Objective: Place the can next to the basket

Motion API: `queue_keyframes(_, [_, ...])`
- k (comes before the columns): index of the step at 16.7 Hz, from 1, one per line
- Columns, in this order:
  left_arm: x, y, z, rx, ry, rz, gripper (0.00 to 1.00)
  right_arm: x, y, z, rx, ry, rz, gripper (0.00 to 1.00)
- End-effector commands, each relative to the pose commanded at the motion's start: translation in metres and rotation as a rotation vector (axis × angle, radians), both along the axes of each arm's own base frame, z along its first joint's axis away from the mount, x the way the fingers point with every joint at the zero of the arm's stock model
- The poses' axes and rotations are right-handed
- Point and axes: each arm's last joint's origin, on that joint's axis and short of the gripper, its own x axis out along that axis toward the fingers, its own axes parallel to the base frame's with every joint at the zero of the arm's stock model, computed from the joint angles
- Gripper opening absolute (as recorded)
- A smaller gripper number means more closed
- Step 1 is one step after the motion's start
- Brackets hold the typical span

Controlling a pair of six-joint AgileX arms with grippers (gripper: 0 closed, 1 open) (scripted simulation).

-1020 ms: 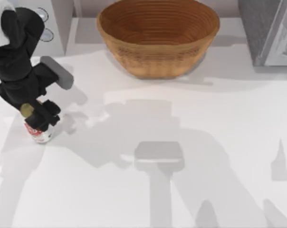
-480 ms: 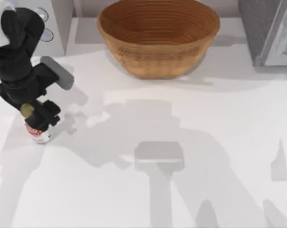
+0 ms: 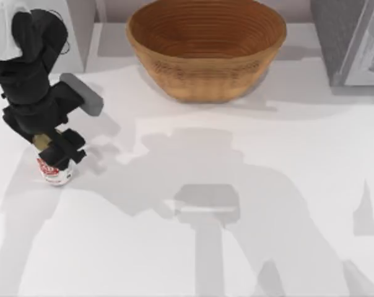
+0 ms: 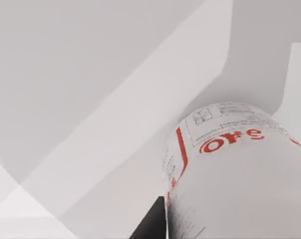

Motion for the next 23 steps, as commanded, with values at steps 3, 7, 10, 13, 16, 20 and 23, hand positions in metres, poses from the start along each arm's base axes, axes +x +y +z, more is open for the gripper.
queue_keyframes(3, [0.006,-0.035,-0.002,0.008,0.02,0.019,0.0,0.0,0.0,0.0,0.0,0.0,0.0,1.0])
queue_keyframes(7, [0.013,-0.071,0.004,0.01,0.008,0.188,0.0,0.0,0.0,0.0,0.0,0.0,0.0,1.0])
queue_keyframes(10, [0.018,-0.082,0.008,0.014,0.004,0.454,0.0,0.0,0.0,0.0,0.0,0.0,0.0,1.0])
queue_keyframes(13, [0.022,-0.099,0.009,0.021,0.004,0.69,0.0,0.0,0.0,0.0,0.0,0.0,0.0,1.0])
queue_keyframes(16, [0.017,-0.134,0.013,0.017,-0.004,0.788,0.0,0.0,0.0,0.0,0.0,0.0,0.0,1.0])
queue_keyframes(20, [0.002,-0.17,0.022,0.003,-0.016,0.789,0.0,0.0,0.0,0.0,0.0,0.0,0.0,1.0])
queue_keyframes(23, [0.001,-0.171,0.022,0.002,-0.016,0.788,0.0,0.0,0.0,0.0,0.0,0.0,0.0,1.0])
